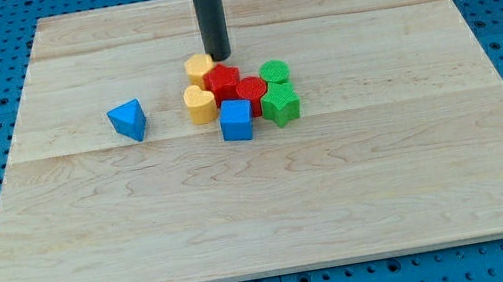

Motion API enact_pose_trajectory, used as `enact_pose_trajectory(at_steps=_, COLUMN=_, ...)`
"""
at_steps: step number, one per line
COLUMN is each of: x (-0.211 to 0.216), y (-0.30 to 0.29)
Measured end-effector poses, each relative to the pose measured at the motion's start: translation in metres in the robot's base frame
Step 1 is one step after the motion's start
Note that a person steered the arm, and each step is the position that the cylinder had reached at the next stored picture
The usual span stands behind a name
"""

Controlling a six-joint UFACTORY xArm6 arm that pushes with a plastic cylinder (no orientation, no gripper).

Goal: Move the yellow hexagon into the green circle

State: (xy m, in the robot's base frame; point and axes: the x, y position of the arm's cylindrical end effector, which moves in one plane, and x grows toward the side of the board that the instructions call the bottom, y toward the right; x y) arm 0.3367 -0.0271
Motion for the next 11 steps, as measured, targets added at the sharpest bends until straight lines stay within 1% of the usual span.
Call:
enact_pose_trajectory(at_steps=1, x=0.009, y=0.009)
enact_pose_trajectory(at_steps=2, x=0.008, y=0.047)
enact_pose_trajectory(at_steps=3, x=-0.020, y=0.019)
enact_pose_trajectory(at_steps=4, x=-0.003, y=-0.088)
enact_pose_trajectory(at_steps=5, x=0.029, y=-0.114)
enact_pose_trajectory(at_steps=6, x=0.042, y=-0.064)
enact_pose_trajectory(at_steps=7, x=0.029, y=-0.048)
enact_pose_trajectory(at_steps=8, x=0.012, y=-0.042)
enact_pose_trajectory(at_steps=9, x=-0.010, y=-0.053)
enact_pose_trajectory(at_steps=11, x=-0.013, y=0.021)
